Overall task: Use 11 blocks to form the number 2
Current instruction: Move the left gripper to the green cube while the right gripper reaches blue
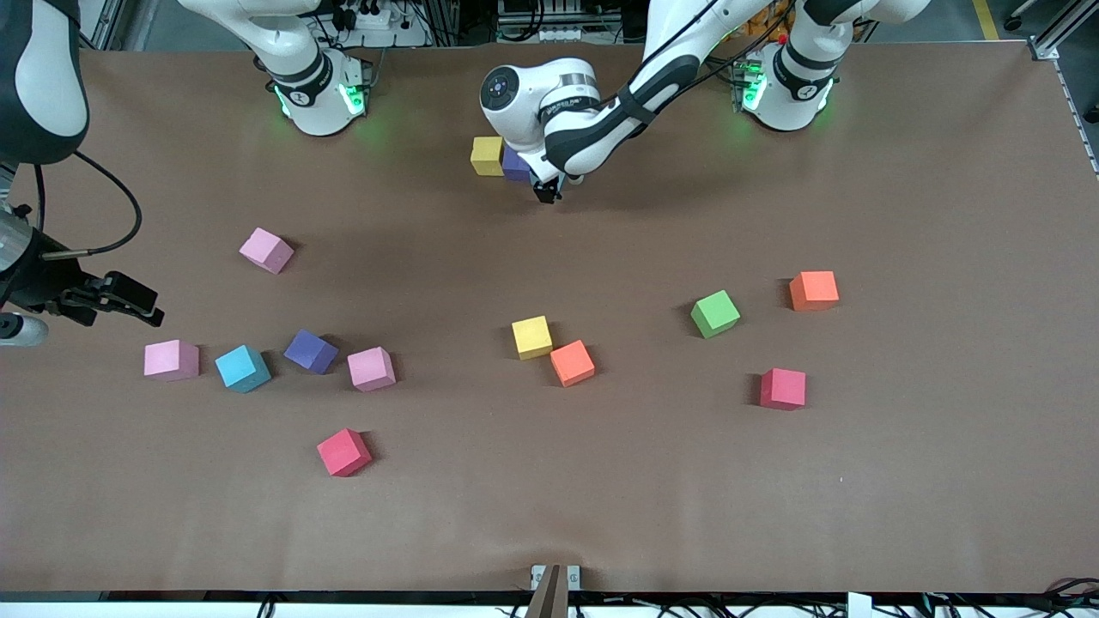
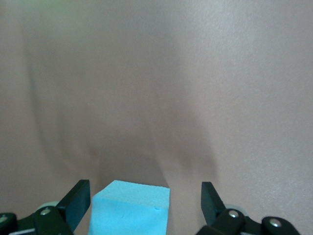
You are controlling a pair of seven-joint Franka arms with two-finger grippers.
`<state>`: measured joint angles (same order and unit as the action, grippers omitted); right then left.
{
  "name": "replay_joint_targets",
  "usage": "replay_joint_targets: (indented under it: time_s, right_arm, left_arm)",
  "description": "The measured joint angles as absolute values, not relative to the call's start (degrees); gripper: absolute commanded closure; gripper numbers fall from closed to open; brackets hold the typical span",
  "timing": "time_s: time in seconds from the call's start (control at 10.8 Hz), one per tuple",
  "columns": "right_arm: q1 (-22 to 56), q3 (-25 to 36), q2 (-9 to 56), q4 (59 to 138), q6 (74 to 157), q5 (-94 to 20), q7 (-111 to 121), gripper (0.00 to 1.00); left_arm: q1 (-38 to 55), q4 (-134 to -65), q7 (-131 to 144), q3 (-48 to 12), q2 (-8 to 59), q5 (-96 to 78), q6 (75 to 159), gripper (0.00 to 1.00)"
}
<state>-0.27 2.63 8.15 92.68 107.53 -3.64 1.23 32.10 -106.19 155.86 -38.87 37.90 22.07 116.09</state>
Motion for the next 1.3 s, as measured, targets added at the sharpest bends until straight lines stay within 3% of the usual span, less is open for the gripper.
replay_joint_targets:
  time_s: [0.47,1.3]
  right_arm:
    - [0.17,1.99,10.23,92.84,110.52,-3.68,1.24,0.00]
    - [0.64,-1.80,19.70,93.49,119.68,-3.66,7.60,0.00]
  left_arm:
    - [28.77,-105.16,151.32,-38.95,34.11,19.63,111.22,0.00]
    - [5.99,-99.97,129.83,-38.77,30.34,19.23,107.63,0.00]
